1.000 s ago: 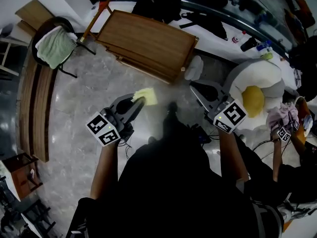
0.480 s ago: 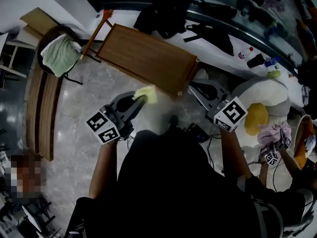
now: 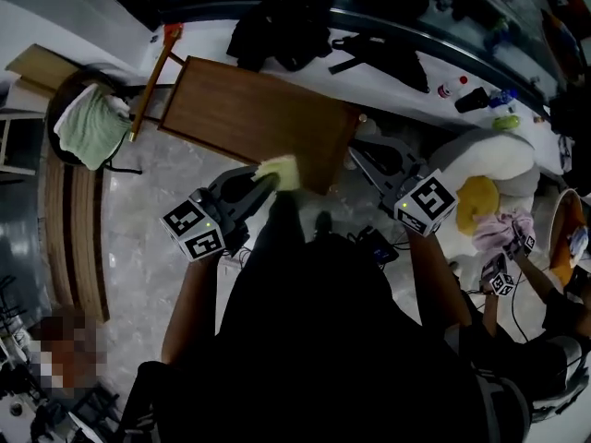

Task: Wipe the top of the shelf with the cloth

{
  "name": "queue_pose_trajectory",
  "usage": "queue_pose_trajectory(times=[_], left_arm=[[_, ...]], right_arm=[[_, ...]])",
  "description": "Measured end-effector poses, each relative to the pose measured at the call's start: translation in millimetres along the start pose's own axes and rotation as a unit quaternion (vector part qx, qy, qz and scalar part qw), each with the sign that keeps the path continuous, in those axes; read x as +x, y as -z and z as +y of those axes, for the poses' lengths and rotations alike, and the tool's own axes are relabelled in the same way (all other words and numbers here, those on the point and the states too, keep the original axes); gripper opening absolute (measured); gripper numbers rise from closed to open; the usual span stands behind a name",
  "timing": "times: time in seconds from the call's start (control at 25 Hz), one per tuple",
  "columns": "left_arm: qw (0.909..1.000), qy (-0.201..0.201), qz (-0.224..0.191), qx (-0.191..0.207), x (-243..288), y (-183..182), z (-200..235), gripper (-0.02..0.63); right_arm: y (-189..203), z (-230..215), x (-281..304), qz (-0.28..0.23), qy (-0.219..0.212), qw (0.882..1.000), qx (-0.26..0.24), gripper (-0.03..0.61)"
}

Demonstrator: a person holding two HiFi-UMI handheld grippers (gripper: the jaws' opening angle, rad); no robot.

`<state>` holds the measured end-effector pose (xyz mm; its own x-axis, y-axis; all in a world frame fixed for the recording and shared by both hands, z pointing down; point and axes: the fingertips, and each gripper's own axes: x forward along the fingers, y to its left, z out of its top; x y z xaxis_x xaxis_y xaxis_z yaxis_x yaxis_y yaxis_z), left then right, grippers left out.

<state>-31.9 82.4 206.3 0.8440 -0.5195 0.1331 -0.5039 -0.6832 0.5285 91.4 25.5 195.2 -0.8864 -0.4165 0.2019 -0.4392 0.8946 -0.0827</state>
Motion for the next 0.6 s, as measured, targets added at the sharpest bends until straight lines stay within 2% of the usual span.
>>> queue_pose_trajectory(times=[0.2,0.4,0.52,0.6], left_arm=[[0.9964,0.076,0.038,-0.008,40.7,-2.9,37.4,0.034],[0.9898,0.119,0.064,-0.046,75.7,0.2,75.3,0.034],[0.9849,0.143,0.079,-0.058,95.0,5.9,91.6,0.034],[0.9826,0.146,0.099,-0.06,109.0,16.0,105.7,0.034]], right_arm=[[2.6,-40.8,14.8,0.018,0.075,0.997,0.023,0.026],[12.5,-71.6,28.1,0.038,0.133,0.989,0.047,0.026],[16.7,-87.5,31.7,0.038,0.16,0.985,0.06,0.028],[25.1,-97.3,31.4,0.059,0.176,0.981,0.062,0.027]])
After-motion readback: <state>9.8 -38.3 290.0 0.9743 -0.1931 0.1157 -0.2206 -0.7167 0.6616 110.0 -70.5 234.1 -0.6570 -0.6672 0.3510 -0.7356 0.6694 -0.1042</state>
